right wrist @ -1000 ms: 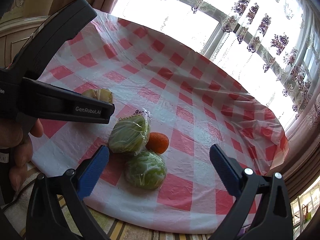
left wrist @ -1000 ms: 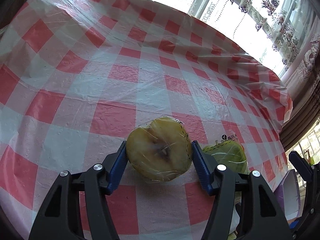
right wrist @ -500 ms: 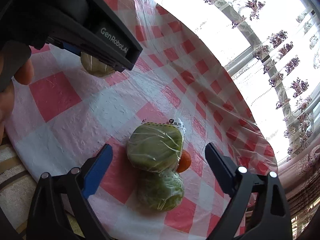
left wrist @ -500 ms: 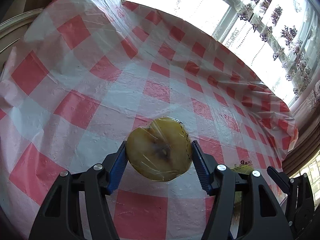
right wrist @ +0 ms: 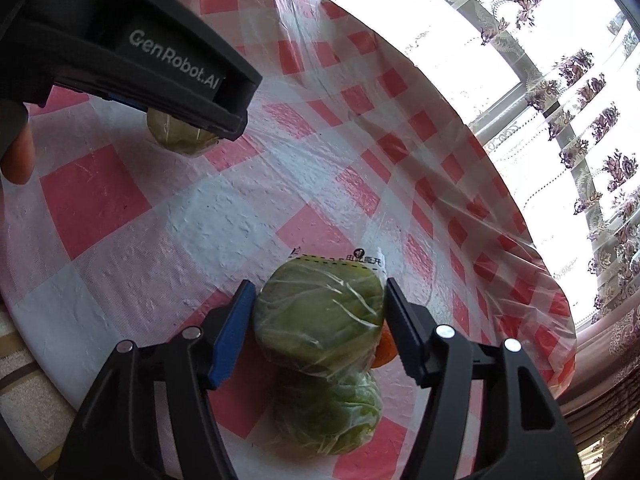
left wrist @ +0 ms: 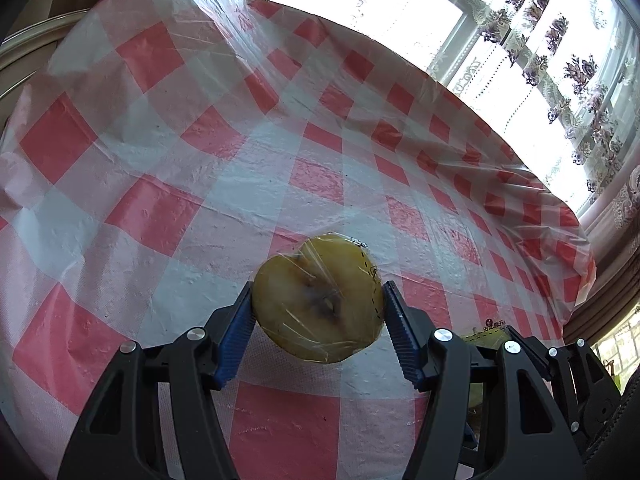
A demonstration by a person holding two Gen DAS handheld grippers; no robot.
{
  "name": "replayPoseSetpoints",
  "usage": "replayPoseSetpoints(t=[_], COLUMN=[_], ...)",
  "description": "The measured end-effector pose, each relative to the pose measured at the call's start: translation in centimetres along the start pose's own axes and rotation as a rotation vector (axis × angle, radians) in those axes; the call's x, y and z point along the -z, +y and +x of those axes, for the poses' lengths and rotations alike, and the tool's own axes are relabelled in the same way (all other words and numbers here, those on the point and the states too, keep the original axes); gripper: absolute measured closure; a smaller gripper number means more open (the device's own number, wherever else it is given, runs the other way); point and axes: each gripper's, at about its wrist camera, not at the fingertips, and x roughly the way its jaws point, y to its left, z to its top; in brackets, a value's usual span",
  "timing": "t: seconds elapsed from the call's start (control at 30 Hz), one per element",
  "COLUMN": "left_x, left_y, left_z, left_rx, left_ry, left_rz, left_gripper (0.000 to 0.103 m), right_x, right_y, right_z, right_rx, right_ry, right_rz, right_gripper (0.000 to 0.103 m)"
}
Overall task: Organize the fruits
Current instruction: 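Grasp the wrapped pear half with the left tool while the right tool grasps the wrapped cabbage, then carry the pear half and cabbage into the white box and open both tools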
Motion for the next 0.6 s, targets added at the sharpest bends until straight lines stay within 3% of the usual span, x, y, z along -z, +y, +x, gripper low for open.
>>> replayPoseSetpoints(t=[0.17, 0.43, 0.6], left_x=[0.1, 0.4, 0.7], left_y=[0.0, -0.9, -1.7], left_z=[0.0, -0.2, -0.7], left_rx=[-0.002, -0.012, -0.024], left_ry=[-0.005, -0.019, -0.043], left_rz=[0.001, 0.045, 0.075], left_gripper=[0.043, 0.043, 0.043], right_x=[0.4, 3.5, 5.4], right_y=[-2.3, -9.3, -10.8], right_z=[-1.0, -1.9, -2.3], right_rx=[-0.063, -0.238, -0.280], right_ry=[-0.047, -0.098, -0.095], right_rz=[0.119, 0.501, 0.603], right_gripper=[0.039, 0.039, 0.039])
